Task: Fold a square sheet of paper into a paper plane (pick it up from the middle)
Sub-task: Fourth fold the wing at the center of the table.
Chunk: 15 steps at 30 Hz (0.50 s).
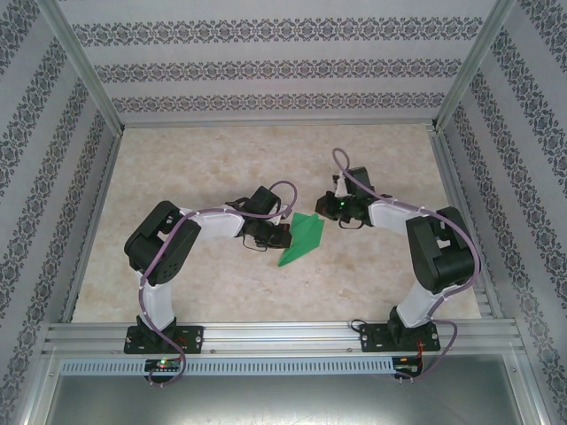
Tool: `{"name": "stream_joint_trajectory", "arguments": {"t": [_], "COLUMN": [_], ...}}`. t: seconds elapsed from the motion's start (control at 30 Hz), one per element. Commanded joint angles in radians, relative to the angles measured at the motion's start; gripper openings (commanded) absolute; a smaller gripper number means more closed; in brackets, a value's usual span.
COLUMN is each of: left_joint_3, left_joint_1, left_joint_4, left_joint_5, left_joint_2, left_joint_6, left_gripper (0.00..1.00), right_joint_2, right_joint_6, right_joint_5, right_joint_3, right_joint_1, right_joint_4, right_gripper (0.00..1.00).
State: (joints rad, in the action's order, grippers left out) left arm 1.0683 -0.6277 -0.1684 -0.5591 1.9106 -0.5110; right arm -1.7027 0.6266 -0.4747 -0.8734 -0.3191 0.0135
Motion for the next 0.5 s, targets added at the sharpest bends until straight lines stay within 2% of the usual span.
{"name": "stream_joint_trajectory", "arguments": {"t": [0.0,0.17,0.47], "left_joint_3": [-0.034,-0.037,-0.052], "left_joint_1": [0.008,0.008,0.008], "left_joint_4": [-0.162,-0.165,-0.166], "left_joint_5": [0.034,0.037,0.036], "left_joint_2": [0.059,0.062,0.065], "left_joint_6": [0.019,0.015,0.01], "left_gripper": [0.0,0.0,0.0], "right_joint_2": [-0.04,-0.12,-0.193], "right_joint_6": [0.018,0.028,0.006], "right_joint_5": [-0.039,-0.049,-0.022], "right_joint_3": [0.015,-0.001,-0.013], "right_joint_1": [-0.047,-0.05,0.077], "right_joint_4": [0.032,0.063,0.072], "right_gripper": [0.0,0.0,0.0]}}
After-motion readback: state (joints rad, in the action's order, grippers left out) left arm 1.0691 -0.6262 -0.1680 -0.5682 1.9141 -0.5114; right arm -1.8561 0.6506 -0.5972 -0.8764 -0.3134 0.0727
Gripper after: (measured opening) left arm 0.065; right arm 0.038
